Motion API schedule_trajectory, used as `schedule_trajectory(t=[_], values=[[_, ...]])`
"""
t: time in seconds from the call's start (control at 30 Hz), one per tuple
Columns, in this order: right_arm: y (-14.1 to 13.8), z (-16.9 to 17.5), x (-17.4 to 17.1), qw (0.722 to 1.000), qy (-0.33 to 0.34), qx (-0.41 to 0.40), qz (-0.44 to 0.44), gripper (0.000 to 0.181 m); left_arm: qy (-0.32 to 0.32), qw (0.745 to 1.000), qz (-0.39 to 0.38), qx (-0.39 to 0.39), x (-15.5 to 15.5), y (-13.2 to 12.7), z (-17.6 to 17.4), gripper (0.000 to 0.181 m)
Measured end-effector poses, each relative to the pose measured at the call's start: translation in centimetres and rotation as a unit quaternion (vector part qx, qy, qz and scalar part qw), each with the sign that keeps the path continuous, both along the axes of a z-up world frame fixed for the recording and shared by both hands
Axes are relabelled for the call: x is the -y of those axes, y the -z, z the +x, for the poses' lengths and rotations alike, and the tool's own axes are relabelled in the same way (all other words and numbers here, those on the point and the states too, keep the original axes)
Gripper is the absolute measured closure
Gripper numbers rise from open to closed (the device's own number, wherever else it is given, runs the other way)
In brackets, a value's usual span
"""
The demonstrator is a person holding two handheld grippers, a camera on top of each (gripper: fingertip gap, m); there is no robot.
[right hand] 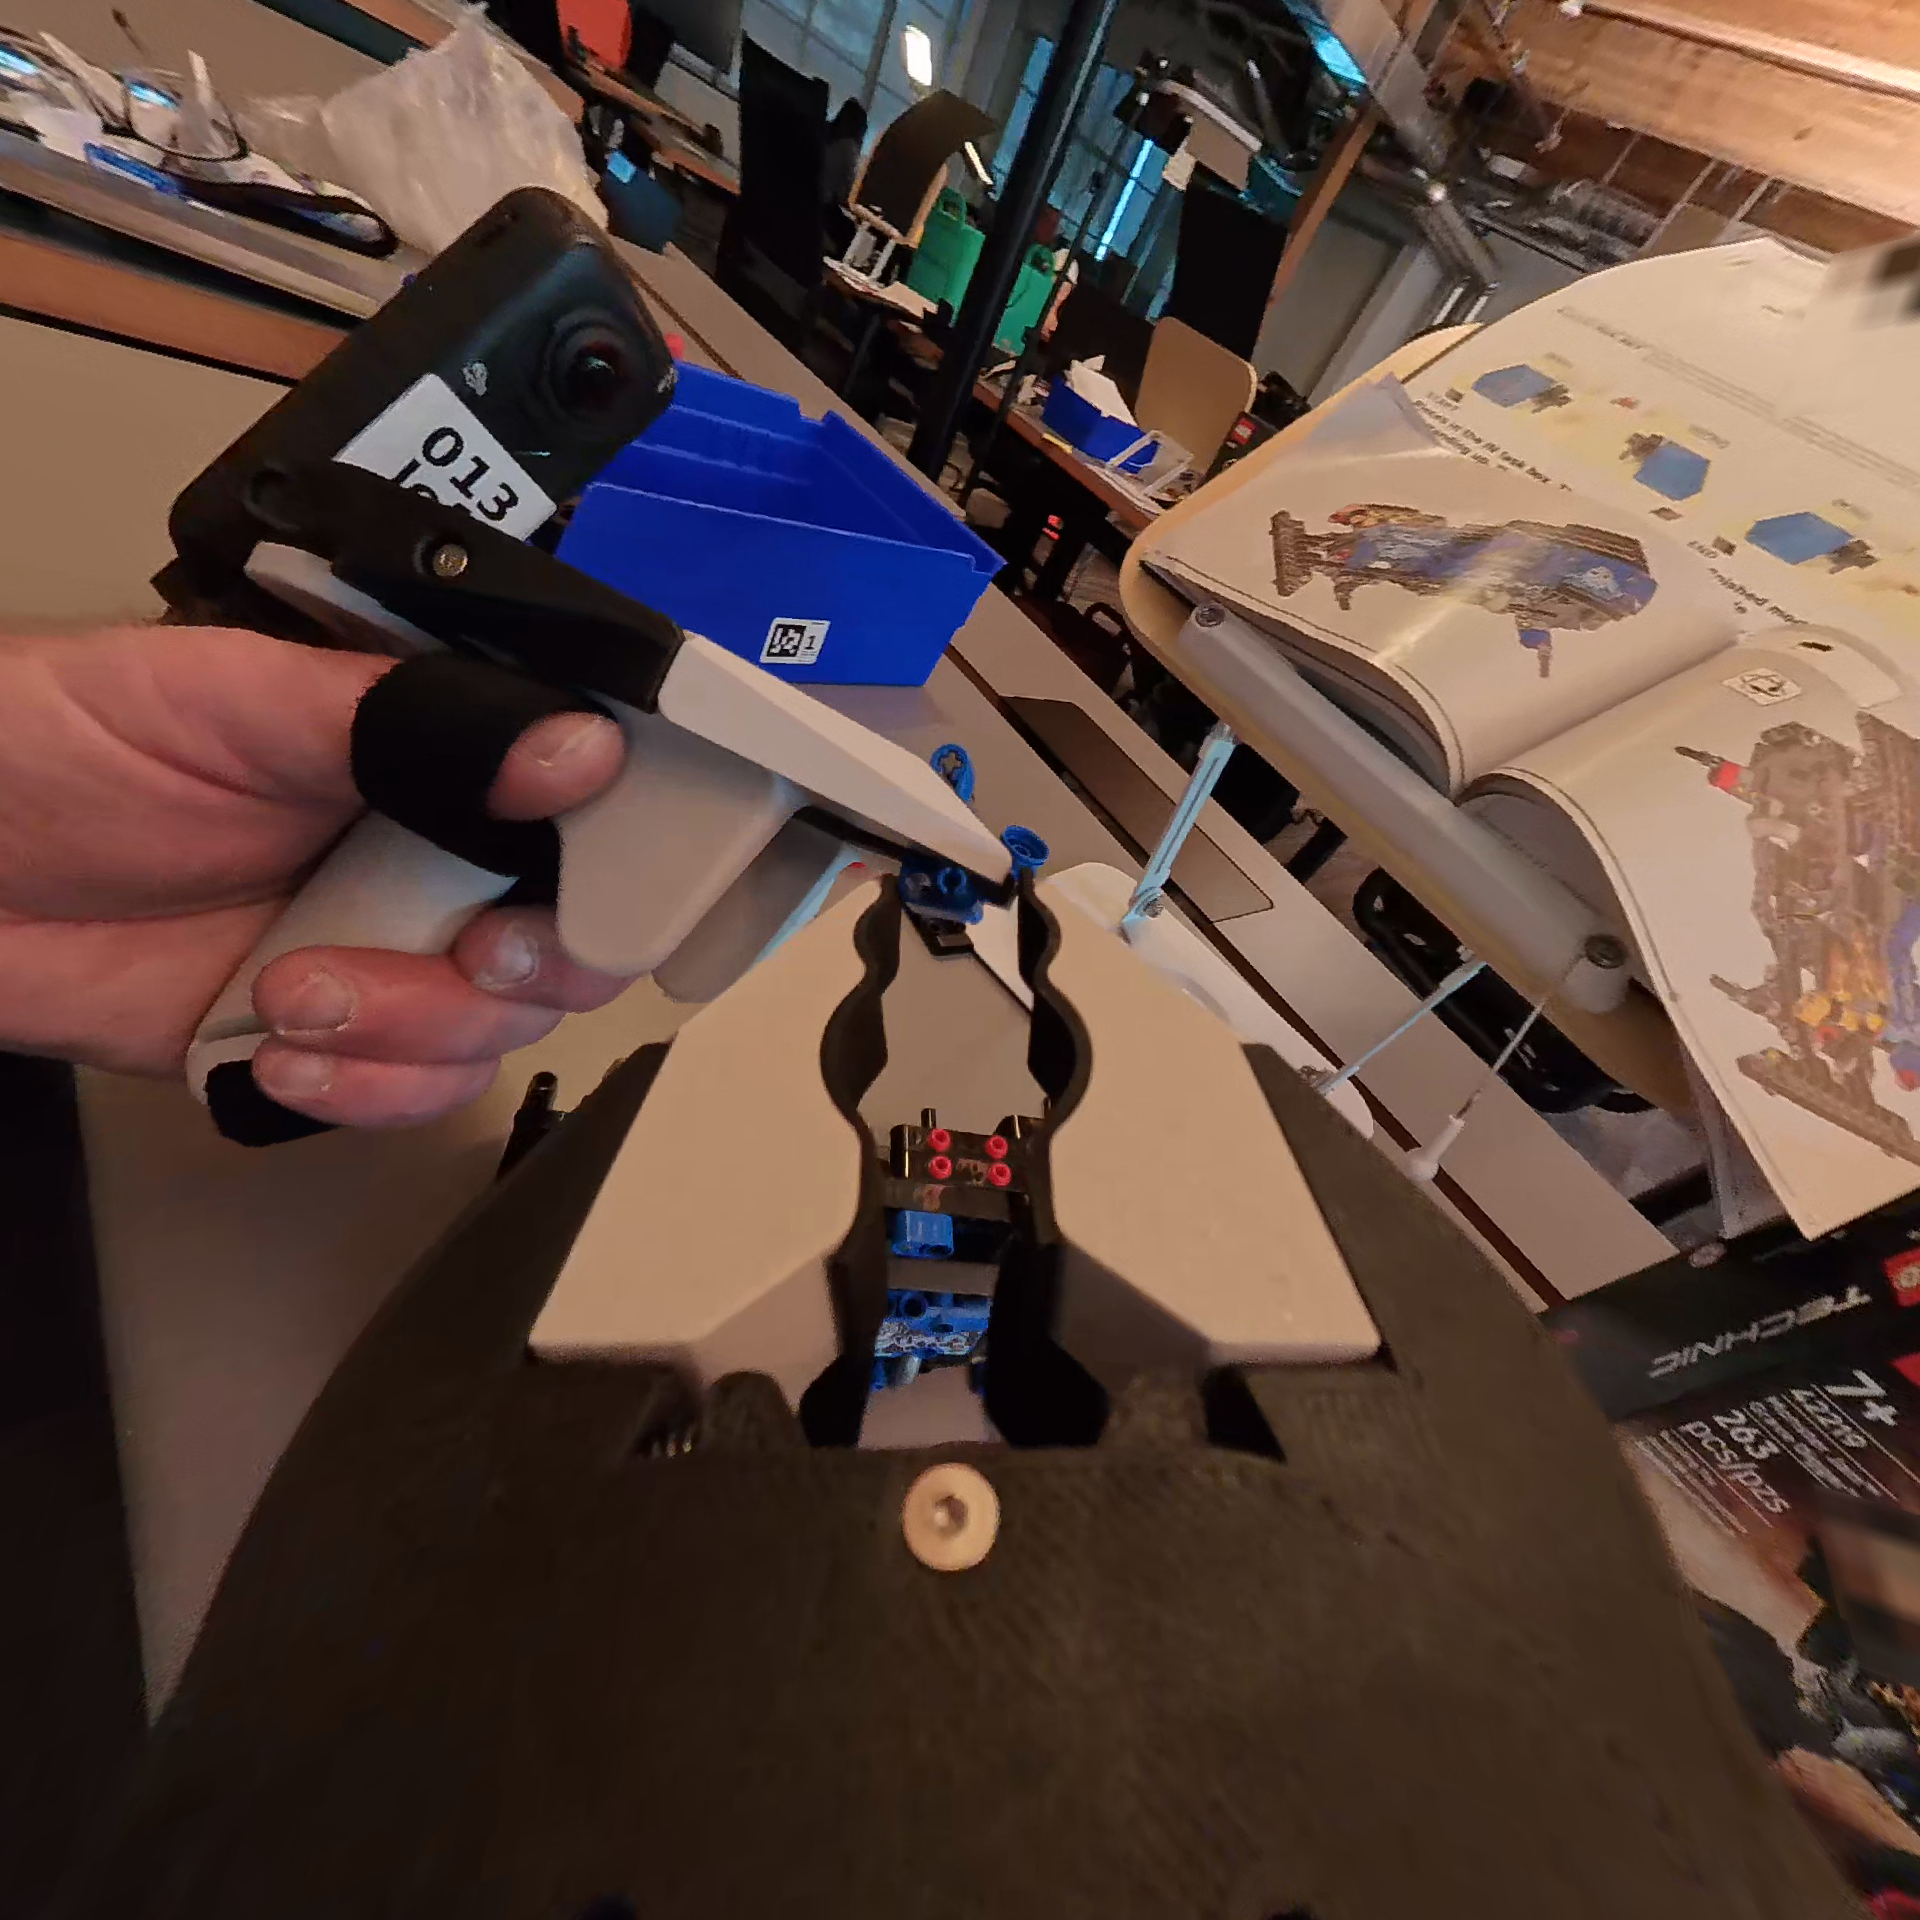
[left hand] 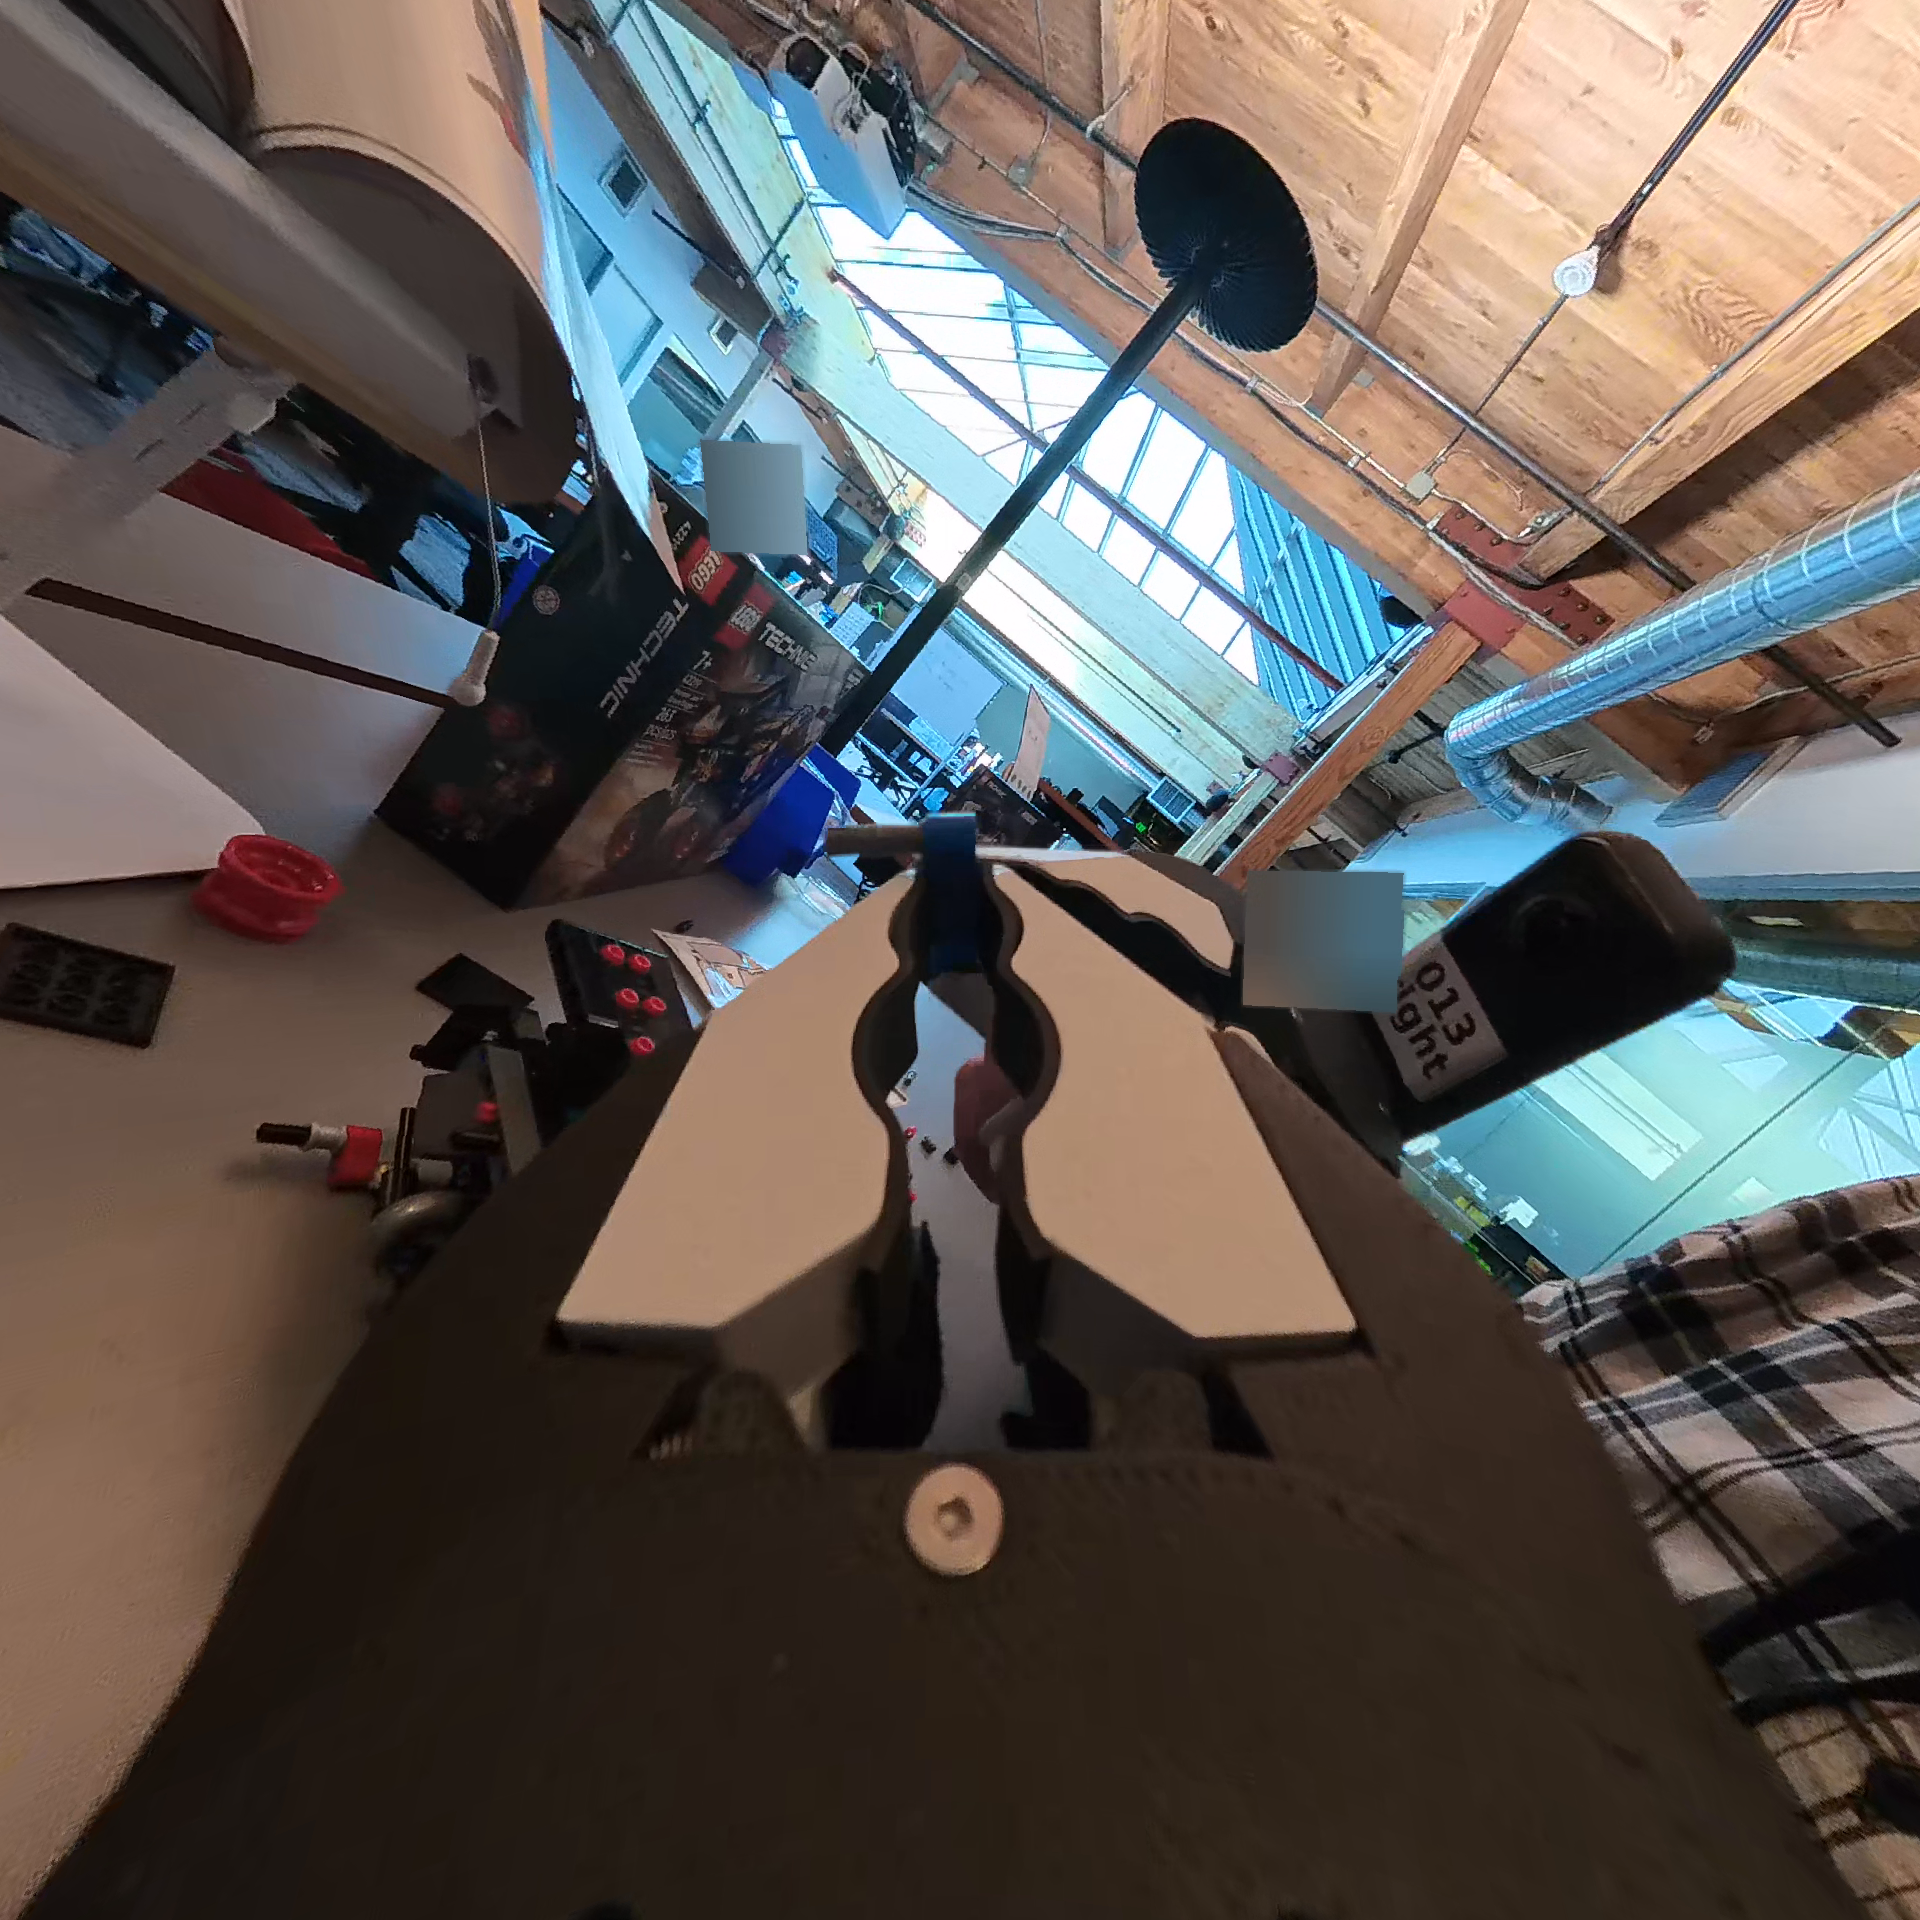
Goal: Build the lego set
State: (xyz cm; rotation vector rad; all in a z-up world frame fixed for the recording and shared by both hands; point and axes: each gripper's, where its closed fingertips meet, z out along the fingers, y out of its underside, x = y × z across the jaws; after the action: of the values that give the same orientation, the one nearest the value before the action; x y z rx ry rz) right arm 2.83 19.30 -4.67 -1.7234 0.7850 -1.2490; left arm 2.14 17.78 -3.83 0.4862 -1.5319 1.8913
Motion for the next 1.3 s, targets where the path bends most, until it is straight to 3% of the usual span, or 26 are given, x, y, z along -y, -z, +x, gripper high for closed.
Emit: schedule_trajectory(t=[0.17,0.73,1.03,1.17,1.3], values=[[0.3,0.2,0.2,1.000,0.007,0.001,0.000,0.169,-0.011,1.000,0.014,0.010,-0.1,0.4,0.2,0.173],[0.2,-0.2,0.7,0.999,-0.033,0.007,0.034,0.168,-0.022,0.998,0.031,0.049,-0.5,0.5,0.1,0.175],[-0.1,-0.6,0.9,0.999,-0.030,0.010,0.007,0.168,-0.031,0.997,0.031,0.061,-0.8,0.2,0.3,0.174],[-0.7,-1.4,1.9,0.997,-0.036,-0.005,0.073,0.168,-0.048,0.996,0.031,0.072,-1.6,-0.3,1.3,0.172],[-0.5,-2.5,2.4,0.994,-0.035,-0.011,0.102,0.168,-0.014,0.994,0.053,0.094,-0.9,0.2,-0.1,0.170]])
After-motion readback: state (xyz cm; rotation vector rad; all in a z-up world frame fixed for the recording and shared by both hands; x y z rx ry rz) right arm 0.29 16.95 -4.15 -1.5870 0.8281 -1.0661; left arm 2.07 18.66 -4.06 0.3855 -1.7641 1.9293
